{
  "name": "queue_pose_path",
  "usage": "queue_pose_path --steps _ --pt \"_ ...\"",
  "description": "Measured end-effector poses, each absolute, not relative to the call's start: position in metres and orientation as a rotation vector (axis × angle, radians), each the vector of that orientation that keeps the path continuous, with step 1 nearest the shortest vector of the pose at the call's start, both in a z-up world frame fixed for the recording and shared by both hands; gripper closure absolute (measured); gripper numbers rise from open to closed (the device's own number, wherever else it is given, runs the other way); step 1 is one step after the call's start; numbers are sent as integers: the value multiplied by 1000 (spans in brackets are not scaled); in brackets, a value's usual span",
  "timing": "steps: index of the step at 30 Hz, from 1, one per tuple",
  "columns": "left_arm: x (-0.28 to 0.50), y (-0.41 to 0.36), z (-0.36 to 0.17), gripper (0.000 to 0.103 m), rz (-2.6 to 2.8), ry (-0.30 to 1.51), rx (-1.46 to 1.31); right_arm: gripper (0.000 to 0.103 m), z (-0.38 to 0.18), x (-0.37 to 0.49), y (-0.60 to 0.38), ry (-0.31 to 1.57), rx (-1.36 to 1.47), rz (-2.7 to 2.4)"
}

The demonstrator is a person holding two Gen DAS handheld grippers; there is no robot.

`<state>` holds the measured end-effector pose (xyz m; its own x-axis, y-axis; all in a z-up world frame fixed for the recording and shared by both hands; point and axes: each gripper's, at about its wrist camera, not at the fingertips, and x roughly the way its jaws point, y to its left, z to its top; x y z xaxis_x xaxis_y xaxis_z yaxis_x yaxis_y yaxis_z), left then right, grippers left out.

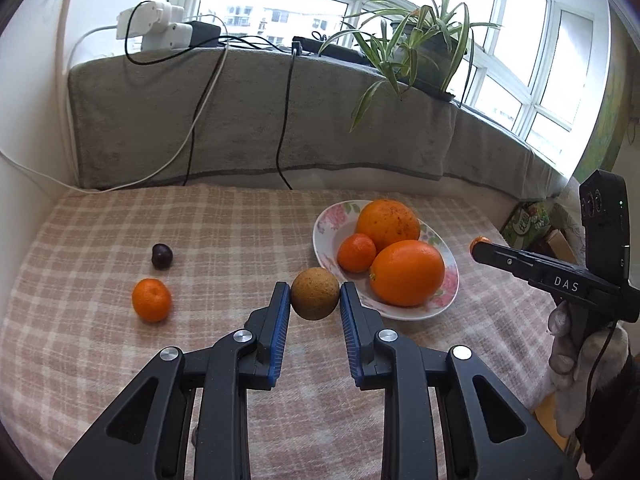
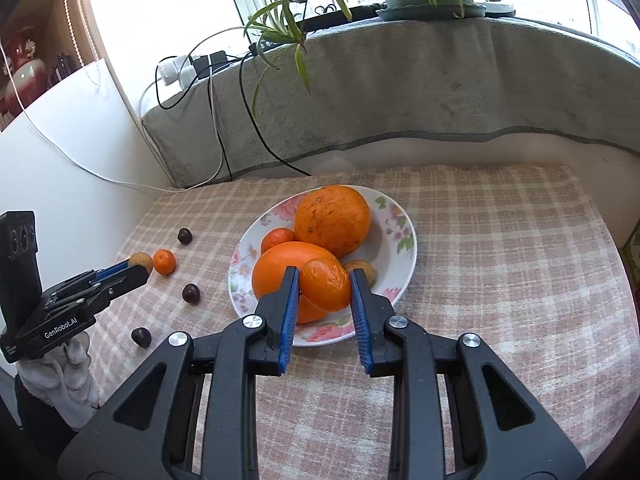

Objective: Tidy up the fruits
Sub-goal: 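Carry the tangerine with the right gripper over the floral plate, then lower the tangerine onto the plate and open the right gripper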

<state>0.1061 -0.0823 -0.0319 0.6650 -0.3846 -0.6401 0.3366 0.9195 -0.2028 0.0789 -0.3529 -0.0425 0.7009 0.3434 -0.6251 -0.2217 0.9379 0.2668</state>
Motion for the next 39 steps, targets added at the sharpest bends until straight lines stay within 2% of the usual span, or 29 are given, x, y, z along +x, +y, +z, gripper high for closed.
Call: queue_pose_path --steps 39 --pt "146 -130 -46 79 -471 788 -32 76 -69 137 -381 793 196 284"
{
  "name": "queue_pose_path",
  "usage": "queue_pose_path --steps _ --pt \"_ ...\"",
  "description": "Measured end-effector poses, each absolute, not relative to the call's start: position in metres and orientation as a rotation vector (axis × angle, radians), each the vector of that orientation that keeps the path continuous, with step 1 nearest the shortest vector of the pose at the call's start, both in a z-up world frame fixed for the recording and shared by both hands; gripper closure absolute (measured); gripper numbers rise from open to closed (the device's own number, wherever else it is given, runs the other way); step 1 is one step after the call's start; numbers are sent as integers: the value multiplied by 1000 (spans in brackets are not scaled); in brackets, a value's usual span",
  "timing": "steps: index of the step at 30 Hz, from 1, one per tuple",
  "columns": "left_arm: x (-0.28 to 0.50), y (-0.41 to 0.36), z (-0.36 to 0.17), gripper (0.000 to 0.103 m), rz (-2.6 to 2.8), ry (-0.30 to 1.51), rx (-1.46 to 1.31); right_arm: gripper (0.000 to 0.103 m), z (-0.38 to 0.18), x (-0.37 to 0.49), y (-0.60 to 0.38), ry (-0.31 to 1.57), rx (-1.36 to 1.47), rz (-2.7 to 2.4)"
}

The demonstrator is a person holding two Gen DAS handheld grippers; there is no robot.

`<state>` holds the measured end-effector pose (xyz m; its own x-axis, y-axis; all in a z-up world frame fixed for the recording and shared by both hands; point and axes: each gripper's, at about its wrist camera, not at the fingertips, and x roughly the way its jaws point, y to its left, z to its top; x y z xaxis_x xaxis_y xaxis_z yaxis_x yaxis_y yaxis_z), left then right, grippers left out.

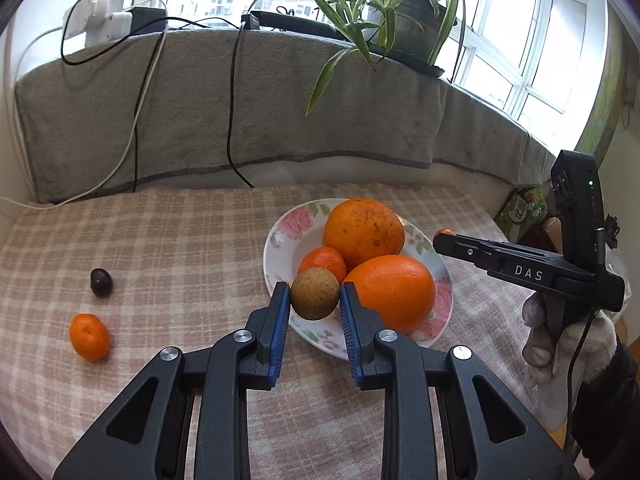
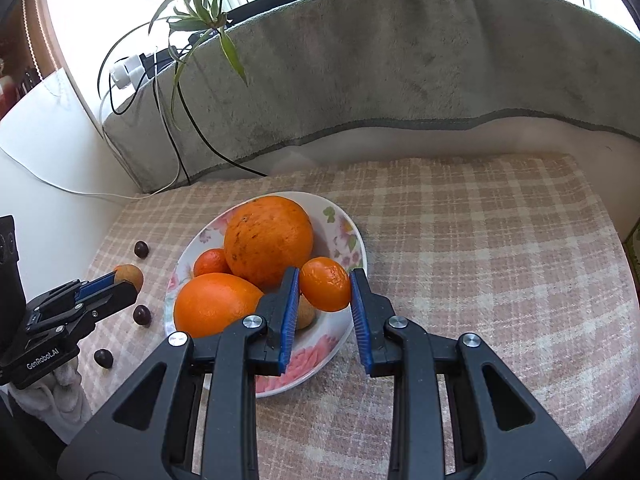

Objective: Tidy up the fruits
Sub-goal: 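Lower the tangerine onto the plate and open the right gripper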

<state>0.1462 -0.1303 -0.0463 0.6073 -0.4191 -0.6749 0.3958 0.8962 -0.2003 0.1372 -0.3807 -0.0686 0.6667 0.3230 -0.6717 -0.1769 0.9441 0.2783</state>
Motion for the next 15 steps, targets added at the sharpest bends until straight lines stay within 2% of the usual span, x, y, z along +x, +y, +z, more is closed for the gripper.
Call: queue_pose_path --steps 15 --pt "151 -133 -44 79 -486 781 -37 76 -70 144 -374 799 187 300"
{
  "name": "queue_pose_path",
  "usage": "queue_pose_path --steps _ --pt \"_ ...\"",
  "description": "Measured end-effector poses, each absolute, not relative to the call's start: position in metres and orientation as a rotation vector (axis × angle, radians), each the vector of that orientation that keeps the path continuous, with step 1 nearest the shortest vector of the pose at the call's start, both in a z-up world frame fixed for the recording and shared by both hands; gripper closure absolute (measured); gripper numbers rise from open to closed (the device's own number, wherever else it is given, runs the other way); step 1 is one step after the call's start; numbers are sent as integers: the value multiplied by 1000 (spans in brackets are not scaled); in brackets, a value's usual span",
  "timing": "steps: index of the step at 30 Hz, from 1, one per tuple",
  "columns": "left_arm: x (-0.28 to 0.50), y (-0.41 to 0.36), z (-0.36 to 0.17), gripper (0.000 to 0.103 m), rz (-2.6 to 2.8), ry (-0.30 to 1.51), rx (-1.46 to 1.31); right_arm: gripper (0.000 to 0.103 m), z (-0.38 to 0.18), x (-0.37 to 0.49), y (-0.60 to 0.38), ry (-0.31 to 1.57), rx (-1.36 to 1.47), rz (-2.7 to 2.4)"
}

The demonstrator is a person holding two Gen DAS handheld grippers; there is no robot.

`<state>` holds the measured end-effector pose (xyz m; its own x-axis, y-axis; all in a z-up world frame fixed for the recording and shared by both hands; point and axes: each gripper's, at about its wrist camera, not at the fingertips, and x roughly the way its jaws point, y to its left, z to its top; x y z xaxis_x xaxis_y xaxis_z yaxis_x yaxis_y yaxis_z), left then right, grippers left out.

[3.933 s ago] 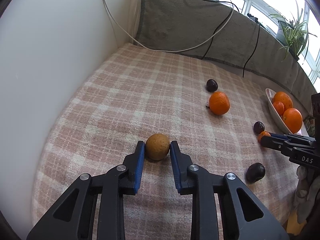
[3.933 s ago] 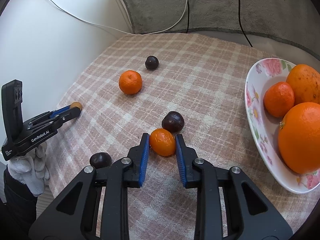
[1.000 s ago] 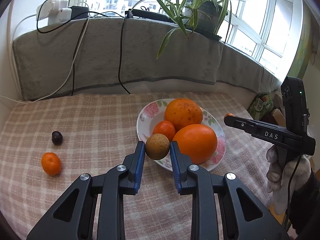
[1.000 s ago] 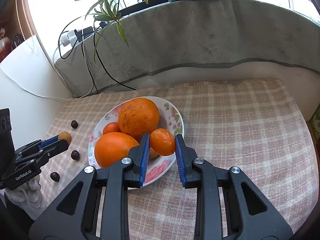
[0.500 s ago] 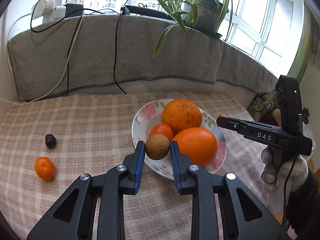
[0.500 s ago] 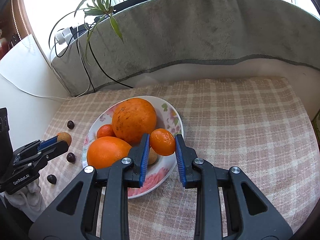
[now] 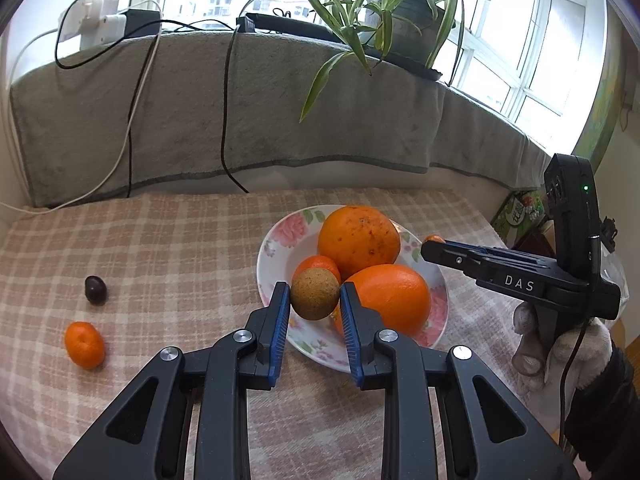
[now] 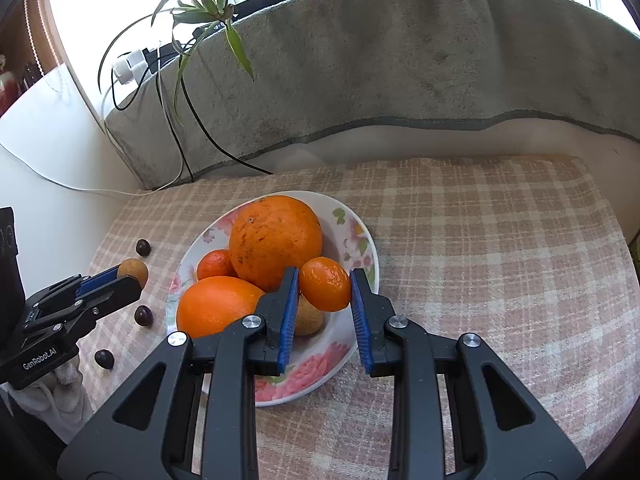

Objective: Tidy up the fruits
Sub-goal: 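Lower the tangerine onto the plate and open the right gripper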

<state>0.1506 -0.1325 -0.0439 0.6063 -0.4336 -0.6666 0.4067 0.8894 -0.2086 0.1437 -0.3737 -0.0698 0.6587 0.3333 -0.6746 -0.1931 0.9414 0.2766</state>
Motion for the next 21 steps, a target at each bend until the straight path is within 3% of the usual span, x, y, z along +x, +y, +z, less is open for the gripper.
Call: queue_pose_path --steps 3,4,8,15,18,21 --pt "150 -133 -43 77 -490 778 -36 76 -69 143 -373 795 184 301" --pt "150 -133 -43 72 -490 776 -35 73 -69 142 -374 794 185 301" --pt "149 -134 -41 66 -496 766 -34 45 -66 139 -375 773 193 300" --pt "144 -136 -38 60 -503 751 -25 37 -60 135 -374 752 189 311" --pt "142 -136 -37 45 -502 741 -22 29 -58 133 -373 743 187 309" --pt "139 -136 -34 38 -498 729 -20 21 -56 131 -372 734 185 312"
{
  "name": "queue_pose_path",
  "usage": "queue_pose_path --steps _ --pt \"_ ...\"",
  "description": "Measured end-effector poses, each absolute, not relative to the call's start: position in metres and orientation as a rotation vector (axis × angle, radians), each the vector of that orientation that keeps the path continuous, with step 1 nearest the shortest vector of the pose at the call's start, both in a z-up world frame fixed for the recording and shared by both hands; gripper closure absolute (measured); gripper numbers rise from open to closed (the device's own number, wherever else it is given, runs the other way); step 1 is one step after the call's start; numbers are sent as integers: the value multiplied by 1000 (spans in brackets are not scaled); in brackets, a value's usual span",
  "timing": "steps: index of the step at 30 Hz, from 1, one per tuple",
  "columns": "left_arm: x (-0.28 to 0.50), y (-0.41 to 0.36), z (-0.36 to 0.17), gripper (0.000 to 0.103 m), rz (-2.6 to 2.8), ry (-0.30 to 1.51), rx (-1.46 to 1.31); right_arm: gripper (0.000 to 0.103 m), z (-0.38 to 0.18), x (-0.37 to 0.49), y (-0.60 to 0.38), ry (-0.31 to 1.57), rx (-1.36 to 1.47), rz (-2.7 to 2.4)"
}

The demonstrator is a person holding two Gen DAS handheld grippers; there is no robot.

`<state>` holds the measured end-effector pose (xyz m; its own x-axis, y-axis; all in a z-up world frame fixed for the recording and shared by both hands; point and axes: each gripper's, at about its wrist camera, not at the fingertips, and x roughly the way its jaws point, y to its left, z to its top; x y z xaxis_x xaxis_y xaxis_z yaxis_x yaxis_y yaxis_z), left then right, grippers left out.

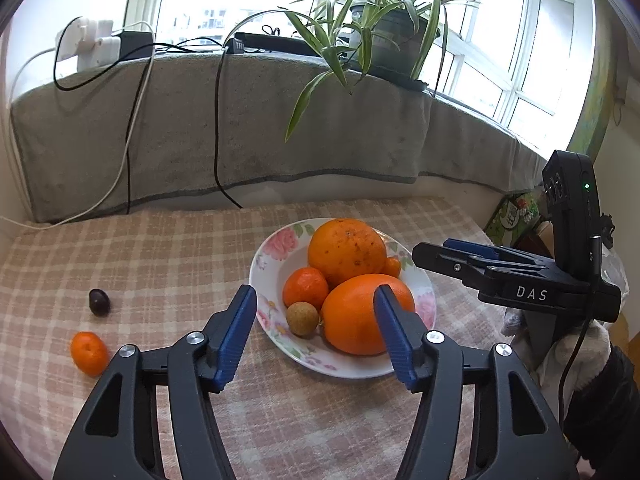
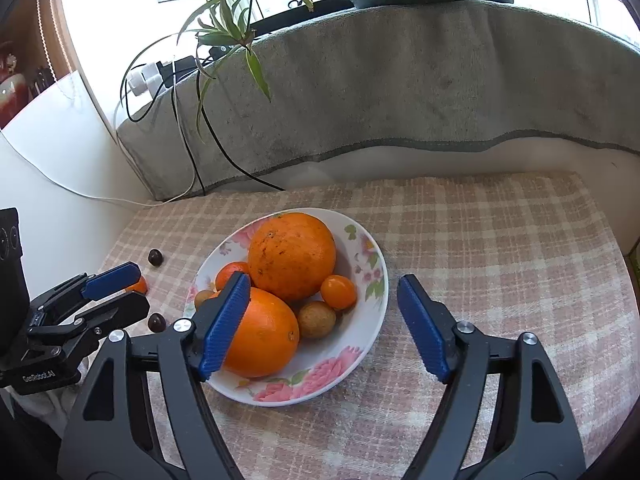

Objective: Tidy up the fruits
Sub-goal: 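Lower the tangerine onto the plate and open the right gripper, then move the right gripper back toward the dark plum on the cloth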

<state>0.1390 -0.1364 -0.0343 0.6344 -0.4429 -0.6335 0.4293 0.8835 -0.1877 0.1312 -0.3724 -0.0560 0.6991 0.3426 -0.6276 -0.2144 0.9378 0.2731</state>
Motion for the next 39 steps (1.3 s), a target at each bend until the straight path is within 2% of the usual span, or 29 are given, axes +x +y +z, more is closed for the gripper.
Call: queue_pose_path --steps 1,3,20,39 --pt "138 -136 -33 32 -495 724 -18 20 -55 130 -372 731 182 311" --pt "136 -136 -31 25 -485 713 -13 20 -54 130 -371 729 179 313" --pt "114 -122 -15 24 -439 658 6 20 -38 115 -358 703 172 334" --pt "98 -71 -7 24 -363 628 -42 20 -21 90 -301 688 116 409"
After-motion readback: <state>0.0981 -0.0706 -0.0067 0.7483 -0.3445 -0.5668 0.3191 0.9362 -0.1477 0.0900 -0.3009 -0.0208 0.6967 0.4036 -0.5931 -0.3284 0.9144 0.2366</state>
